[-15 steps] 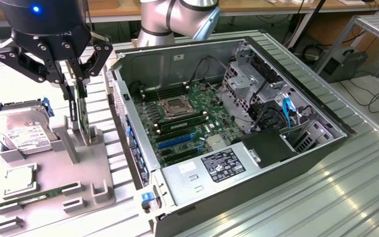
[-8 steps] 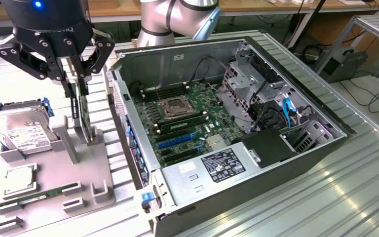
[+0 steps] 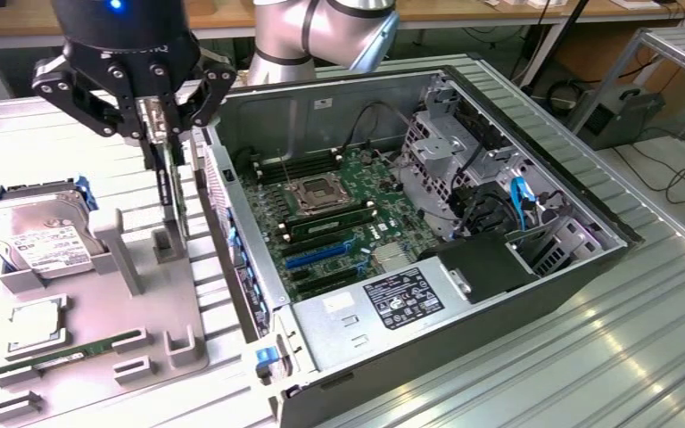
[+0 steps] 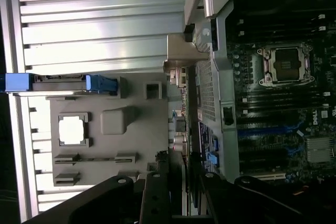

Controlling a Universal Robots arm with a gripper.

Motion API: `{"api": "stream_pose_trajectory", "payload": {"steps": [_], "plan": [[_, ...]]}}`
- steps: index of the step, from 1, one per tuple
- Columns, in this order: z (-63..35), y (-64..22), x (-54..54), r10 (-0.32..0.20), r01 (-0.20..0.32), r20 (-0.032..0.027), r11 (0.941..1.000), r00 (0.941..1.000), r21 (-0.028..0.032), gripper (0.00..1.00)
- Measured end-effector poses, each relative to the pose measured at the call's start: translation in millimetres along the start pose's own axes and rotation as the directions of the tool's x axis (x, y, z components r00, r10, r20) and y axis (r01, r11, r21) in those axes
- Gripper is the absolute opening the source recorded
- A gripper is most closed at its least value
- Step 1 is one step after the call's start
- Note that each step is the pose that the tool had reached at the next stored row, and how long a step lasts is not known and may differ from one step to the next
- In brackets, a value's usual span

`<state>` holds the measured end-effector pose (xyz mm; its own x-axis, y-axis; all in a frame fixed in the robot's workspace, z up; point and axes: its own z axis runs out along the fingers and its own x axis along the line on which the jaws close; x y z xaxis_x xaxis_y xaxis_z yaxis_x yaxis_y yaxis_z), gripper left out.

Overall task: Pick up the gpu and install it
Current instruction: 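Pick up the gpu and move the gpu toward the slot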

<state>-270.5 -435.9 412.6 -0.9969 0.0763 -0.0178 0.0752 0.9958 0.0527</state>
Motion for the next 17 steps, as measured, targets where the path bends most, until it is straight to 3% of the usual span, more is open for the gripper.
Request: {"api": "stream_pose_trajectory", "payload": {"steps": [17], "plan": [[1.2,4.1,-54.3,0.001,-0.001,-0.0215,1.0000,0.9998,0.0008,0.27]]}}
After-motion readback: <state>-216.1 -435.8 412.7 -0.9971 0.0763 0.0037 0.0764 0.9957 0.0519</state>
